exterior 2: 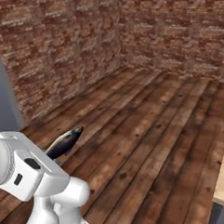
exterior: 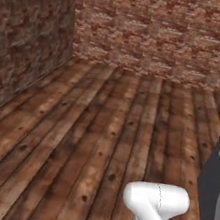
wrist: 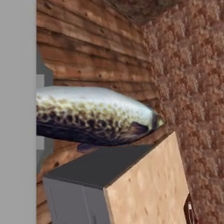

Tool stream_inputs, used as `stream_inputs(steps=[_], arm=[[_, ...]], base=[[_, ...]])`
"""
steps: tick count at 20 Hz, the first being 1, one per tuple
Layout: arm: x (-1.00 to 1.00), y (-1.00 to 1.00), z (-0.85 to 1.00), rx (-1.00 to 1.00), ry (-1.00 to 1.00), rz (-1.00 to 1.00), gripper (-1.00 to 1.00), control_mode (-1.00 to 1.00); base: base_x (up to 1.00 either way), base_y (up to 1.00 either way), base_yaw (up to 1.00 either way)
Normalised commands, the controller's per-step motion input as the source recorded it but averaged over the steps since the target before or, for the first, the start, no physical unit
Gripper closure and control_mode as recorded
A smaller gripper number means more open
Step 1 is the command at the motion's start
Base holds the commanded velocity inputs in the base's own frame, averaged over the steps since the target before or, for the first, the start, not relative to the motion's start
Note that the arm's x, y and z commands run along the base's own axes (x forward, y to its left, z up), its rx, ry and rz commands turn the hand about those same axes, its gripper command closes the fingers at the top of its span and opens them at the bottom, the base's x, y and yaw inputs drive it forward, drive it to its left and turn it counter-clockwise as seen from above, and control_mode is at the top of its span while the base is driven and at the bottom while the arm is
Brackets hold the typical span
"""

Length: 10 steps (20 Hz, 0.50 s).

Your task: Gather the carrot and eggplant from the fridge and place them on a tray on the dining counter. Then gather the fishs from the fridge and place them on the other tray.

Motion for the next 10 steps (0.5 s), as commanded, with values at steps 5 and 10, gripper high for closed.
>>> stream_inputs(steps=[5, 10], arm=[[0.0, 0.0, 0.0, 0.0, 0.0, 0.0, 1.0, 1.0], [0.0, 0.0, 0.0, 0.0, 0.0, 0.0, 1.0, 1.0]], base=[[0.88, 0.41, -0.4], [0.88, 0.56, -0.39]])
